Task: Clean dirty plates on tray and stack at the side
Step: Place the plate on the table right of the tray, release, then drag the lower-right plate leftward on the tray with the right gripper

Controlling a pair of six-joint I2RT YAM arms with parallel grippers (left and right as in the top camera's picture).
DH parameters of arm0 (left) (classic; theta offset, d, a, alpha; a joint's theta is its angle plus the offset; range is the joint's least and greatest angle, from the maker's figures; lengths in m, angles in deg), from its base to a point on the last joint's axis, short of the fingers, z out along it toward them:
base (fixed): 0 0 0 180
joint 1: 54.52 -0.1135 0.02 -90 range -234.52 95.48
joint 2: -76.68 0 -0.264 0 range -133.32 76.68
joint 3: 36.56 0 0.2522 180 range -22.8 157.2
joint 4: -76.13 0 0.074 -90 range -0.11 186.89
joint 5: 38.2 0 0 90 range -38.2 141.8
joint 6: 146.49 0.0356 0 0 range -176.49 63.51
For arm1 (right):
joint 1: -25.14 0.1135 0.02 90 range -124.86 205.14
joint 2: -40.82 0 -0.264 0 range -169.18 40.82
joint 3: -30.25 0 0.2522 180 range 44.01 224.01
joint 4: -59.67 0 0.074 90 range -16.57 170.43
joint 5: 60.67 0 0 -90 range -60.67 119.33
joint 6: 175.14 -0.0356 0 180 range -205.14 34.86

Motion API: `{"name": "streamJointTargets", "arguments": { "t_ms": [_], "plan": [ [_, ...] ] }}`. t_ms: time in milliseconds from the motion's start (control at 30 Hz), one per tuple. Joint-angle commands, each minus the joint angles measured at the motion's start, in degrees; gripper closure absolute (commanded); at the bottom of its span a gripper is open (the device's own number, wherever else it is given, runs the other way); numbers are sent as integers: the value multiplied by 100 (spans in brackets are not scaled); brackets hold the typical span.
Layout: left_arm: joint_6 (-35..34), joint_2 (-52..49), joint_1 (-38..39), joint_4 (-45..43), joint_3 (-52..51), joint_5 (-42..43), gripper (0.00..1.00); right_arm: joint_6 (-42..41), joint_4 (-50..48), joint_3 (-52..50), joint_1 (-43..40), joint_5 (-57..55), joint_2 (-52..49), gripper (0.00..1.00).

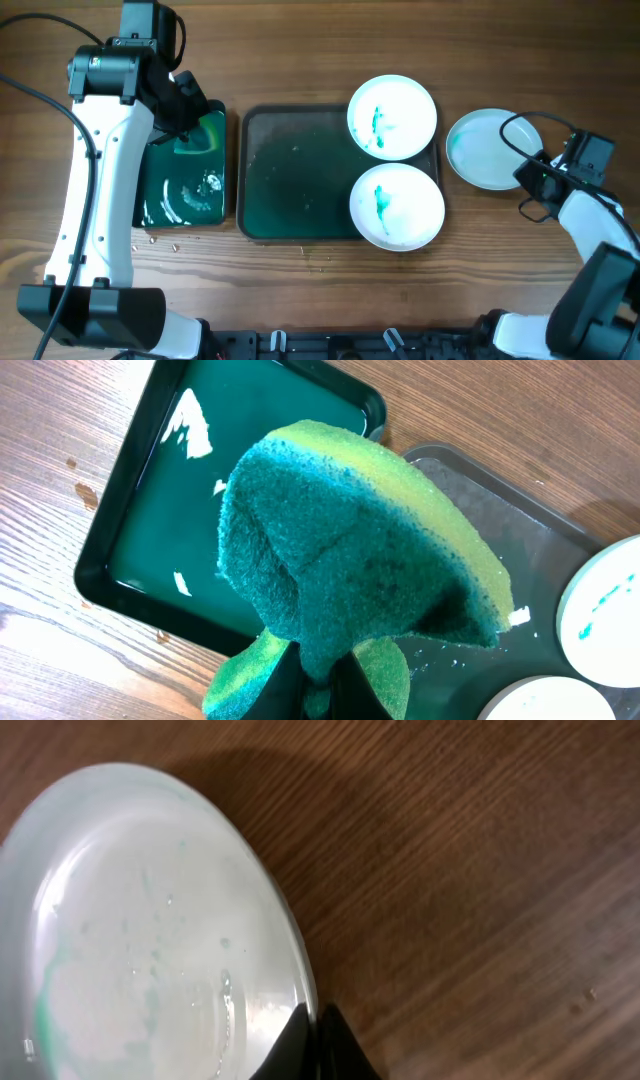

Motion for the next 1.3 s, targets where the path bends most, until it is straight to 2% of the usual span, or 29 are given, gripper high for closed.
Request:
{"name": "streamJointTargets", "arguments": {
  "t_ms": [0,33,67,133,233,333,400,500,600,733,933,1200,1267],
  "plan": [
    [92,-33,-9,-13,22,9,96,48,-105,-46,-17,116,-256,66],
    [92,-33,-9,-15,22,9,96,146,-70,-37,-17,262,-240,53],
    [92,-33,-9,-17,22,9,96,164,33,-2,-17,380,-203,46],
    [92,-33,-9,-20,22,9,96,164,505,175,-17,422,-44,40],
    [92,-33,-9,-17,22,9,96,166,1443,538,-17,577,337,39],
    [94,-33,-9,-20,22,9,96,656,2271,750,37,1827,863,39],
    [92,-33,-9,-15,22,9,96,774,2647,748,131,2227,1069,40],
    [92,-33,-9,17,22,9,96,986,3554,708,553,2256,1163,44],
    [92,-33,-9,50,22,9,96,1064,3893,426,1104,2157,1161,53],
    [92,-33,-9,50,22,9,96,721,3762,-11,1552,1655,1158,59],
    [92,-33,-9,48,22,9,96,769,3077,-546,1731,1775,1158,66],
    [92,-33,-9,50,22,9,96,929,2811,-566,1801,2009,1158,69],
    [92,-33,-9,48,22,9,96,1062,2741,-568,1838,2116,1158,72]
  ]
}}
